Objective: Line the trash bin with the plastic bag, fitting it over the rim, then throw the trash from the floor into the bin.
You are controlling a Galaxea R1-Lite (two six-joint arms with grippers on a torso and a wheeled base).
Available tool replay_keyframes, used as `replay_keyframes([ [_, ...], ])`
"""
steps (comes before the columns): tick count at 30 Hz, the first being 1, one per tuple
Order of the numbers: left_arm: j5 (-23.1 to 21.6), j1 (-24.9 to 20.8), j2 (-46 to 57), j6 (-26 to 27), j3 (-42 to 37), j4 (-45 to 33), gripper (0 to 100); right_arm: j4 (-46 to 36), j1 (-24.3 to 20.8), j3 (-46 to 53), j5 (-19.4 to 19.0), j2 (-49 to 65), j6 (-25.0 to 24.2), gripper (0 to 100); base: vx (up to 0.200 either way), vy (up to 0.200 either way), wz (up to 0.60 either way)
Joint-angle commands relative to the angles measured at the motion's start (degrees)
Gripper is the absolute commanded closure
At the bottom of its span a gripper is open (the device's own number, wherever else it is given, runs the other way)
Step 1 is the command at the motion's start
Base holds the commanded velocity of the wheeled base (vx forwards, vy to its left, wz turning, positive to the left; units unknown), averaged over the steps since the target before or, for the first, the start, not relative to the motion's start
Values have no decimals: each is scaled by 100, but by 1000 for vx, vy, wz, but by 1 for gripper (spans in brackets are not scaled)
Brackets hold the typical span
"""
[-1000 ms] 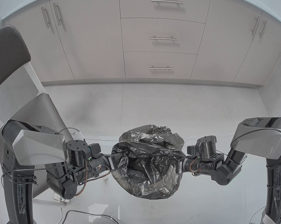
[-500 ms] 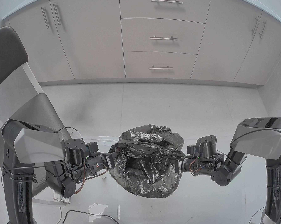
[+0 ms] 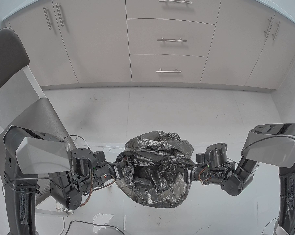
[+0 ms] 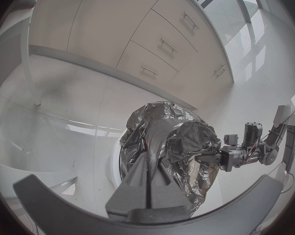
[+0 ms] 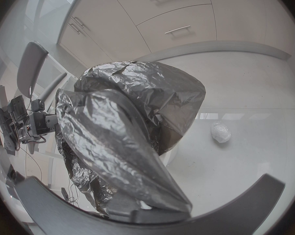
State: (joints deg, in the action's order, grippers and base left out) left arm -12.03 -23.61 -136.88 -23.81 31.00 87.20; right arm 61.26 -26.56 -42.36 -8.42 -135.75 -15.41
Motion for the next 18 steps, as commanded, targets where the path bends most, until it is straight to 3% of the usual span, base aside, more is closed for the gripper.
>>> replay_keyframes([
  [1,17,-64,21,-1,11,16,100,0,-7,0,-1,-30,12,100,0,0,0],
  [3,17,-47,12,-1,20,8,100,0,-7,0,7,-56,20,100,0,0,0],
  [4,17,-29,12,-1,29,8,100,0,-7,0,51,-92,20,0,0,0,0],
  [12,34,-29,21,-1,29,8,100,9,-7,378,139,163,319,0,0,0,0],
  [18,78,-29,47,8,29,8,100,9,-24,703,614,673,855,0,0,0,0],
])
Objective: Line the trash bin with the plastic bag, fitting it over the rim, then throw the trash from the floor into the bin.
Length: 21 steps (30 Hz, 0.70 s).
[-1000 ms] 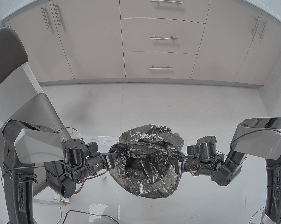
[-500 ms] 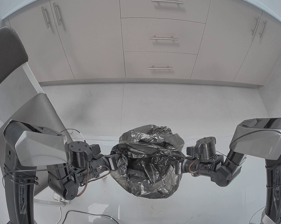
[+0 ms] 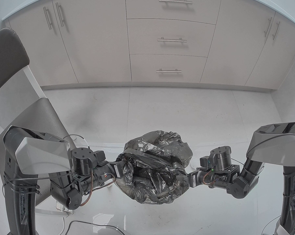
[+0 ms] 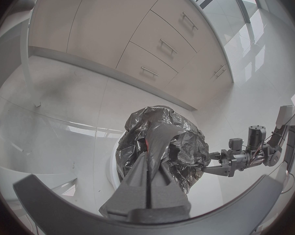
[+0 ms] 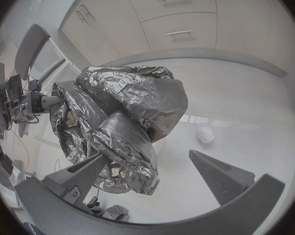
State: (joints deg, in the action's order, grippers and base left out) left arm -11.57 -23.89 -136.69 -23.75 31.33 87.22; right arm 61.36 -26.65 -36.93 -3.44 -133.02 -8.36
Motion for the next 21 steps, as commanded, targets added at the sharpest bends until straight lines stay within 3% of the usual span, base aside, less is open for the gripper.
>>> replay_keyframes([
  [1,41,-1,37,2,-4,5,100,-1,-25,159,124,426,177,0,0,0,0],
  [11,58,-10,46,2,-4,14,100,-71,-816,-157,291,347,283,0,0,0,0],
  [14,58,-10,46,2,-13,14,100,-168,-877,-526,546,92,300,0,0,0,0],
  [21,58,-10,29,2,-13,14,100,-405,-780,-1185,660,-119,318,0,0,0,0],
])
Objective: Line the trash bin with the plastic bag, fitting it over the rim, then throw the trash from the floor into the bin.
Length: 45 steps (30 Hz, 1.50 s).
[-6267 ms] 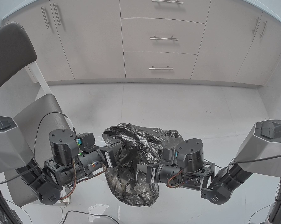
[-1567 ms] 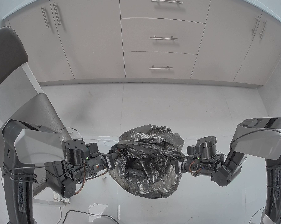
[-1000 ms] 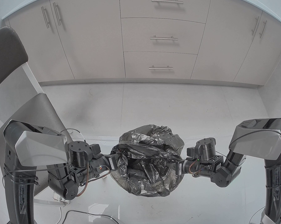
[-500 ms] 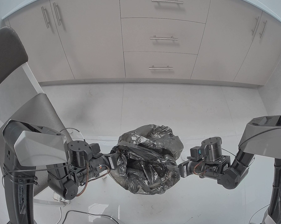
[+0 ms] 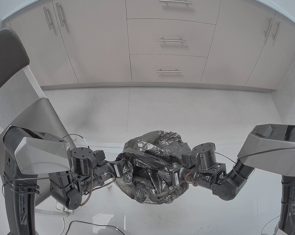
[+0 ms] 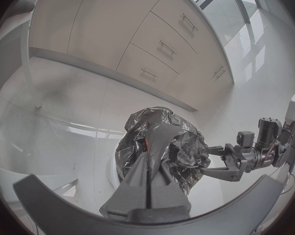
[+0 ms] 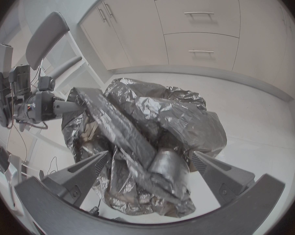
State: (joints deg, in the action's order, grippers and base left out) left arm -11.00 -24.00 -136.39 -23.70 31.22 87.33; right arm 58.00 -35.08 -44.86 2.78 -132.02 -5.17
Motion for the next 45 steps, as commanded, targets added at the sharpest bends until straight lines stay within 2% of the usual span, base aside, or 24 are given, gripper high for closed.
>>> replay_keyframes([
  [1,1,1,-2,-3,-2,12,100,-70,90,-365,47,-131,-10,0,0,0,0],
  [11,1,1,-2,-3,-2,12,100,-52,186,417,12,898,-63,0,0,0,0],
  [14,1,1,-2,-3,-2,12,100,-43,362,417,12,1038,-81,0,0,0,0],
  [20,10,1,7,-3,-2,12,100,-70,951,-181,47,520,-63,0,0,0,0],
  [28,10,1,7,-12,-2,12,100,-79,1302,-910,47,-315,-54,0,0,0,0],
  [34,10,1,-19,-3,-2,21,100,-105,1329,-1227,47,-676,-46,0,0,0,0],
  [45,19,1,-2,-12,-2,21,100,-158,1021,-1007,38,-658,-28,0,0,0,0],
])
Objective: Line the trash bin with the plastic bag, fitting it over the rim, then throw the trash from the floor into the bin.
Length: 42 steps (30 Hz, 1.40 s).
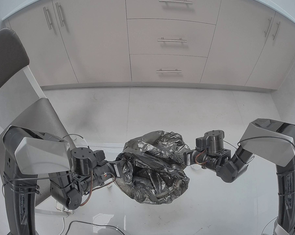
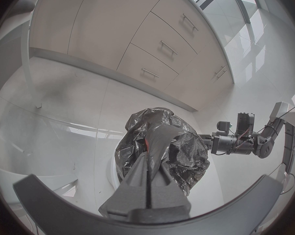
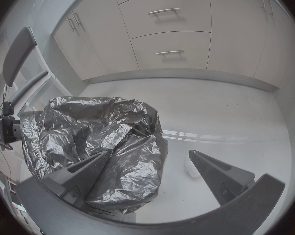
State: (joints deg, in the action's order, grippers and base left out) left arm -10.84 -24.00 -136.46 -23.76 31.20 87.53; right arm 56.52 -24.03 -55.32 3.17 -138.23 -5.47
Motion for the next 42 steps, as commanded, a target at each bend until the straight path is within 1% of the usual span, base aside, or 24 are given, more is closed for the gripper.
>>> replay_keyframes([
  [1,3,1,6,-6,-8,1,100,-71,-146,21,-9,-55,2,0,0,0,0],
  [4,3,-8,6,-6,-8,1,100,-246,-287,13,-18,-37,-33,0,0,0,0],
  [12,11,1,-21,-6,9,1,100,-334,-577,57,-53,15,-42,0,0,0,0],
  [14,91,1,-21,-6,18,1,100,-387,-612,39,-62,15,-42,0,0,0,0],
  [15,214,1,-38,-6,44,10,100,-475,-665,30,-71,7,-50,0,0,0,0],
  [18,222,-8,-38,-6,44,10,100,-501,-700,-14,-71,-37,-42,0,0,0,0],
  [24,222,-8,-38,-6,36,10,100,-510,-682,-93,-71,-169,-42,0,0,0,0],
  [32,222,-8,-38,-6,36,10,100,-484,-375,-234,-62,-468,-42,0,0,0,0],
  [38,222,-8,-38,-6,36,10,100,-466,-383,-154,-71,-257,-59,0,0,0,0],
  [42,222,-8,-38,-6,44,10,100,-466,-498,-31,-71,50,-209,0,0,0,0],
])
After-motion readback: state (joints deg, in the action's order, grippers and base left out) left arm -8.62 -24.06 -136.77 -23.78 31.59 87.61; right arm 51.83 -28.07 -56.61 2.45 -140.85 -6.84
